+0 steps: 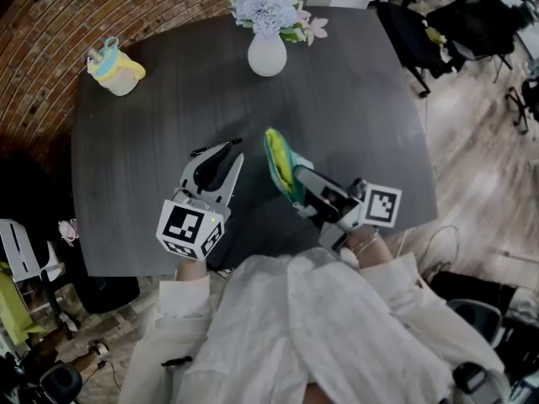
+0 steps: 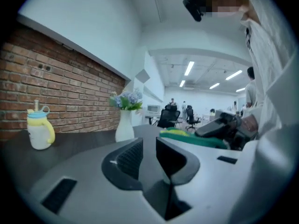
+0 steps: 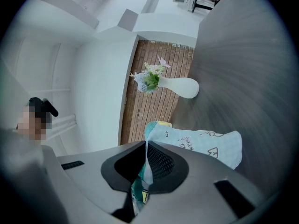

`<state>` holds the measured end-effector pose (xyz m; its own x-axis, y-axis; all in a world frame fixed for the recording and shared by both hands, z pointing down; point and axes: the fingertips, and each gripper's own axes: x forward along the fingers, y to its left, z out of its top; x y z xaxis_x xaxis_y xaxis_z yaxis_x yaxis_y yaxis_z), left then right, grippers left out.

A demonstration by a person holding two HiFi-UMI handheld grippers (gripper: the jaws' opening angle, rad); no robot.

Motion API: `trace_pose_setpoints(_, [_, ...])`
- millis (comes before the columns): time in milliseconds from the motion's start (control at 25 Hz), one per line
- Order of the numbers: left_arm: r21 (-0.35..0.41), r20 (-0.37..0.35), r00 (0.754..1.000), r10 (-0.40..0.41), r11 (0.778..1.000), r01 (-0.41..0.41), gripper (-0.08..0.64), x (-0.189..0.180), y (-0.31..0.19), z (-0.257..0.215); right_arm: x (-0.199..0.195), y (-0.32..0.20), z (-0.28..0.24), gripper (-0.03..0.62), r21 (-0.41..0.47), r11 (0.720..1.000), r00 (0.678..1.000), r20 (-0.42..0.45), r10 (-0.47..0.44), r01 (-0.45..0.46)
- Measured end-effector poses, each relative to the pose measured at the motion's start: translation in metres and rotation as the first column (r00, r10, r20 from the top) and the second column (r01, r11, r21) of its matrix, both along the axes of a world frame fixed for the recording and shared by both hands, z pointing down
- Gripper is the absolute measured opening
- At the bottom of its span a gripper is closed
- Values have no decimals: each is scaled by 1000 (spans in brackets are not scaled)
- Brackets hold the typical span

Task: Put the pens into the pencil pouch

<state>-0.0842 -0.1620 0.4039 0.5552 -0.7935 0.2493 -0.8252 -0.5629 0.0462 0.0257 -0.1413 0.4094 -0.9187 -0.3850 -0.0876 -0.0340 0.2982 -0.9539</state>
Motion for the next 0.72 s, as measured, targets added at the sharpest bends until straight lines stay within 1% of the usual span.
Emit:
trace_pose_setpoints(40, [-24,55,998,-16,1000,18,69,-8,-3,10,0,0,0,17,0,1000,1000,2,1,-1])
trace_pose_setpoints(120, [-62,144,989,-21,998,30,69,-19,-8,26,0,-2,0,17,-4,1000,1000,2,4,-4])
trace_pose_setpoints(200, [-83,216,976,-9,996,28,69,-28,-13,39,-1,-3,1,17,-9,1000,1000,0,8,-8])
trace_pose_setpoints(280, [-106,271,962,9,994,20,69,-34,-17,52,-2,-4,1,17,-8,1000,1000,3,8,-8])
trace_pose_setpoints(440, [-164,348,935,61,986,-3,69,-40,-24,76,-7,-4,0,17,1,1000,1000,-4,-4,4])
trace_pose_setpoints(560, [-214,369,924,103,977,-23,71,-40,-27,91,-12,-3,-1,17,2,1000,1000,-16,-14,14])
trace_pose_setpoints(640, [-254,386,912,140,966,-41,75,-40,-30,103,-13,-4,0,17,-6,1000,1000,-16,-14,14])
trace_pose_setpoints(720, [-301,411,894,180,952,-53,80,-40,-31,119,-13,-6,3,17,-14,1000,1000,-17,-10,10])
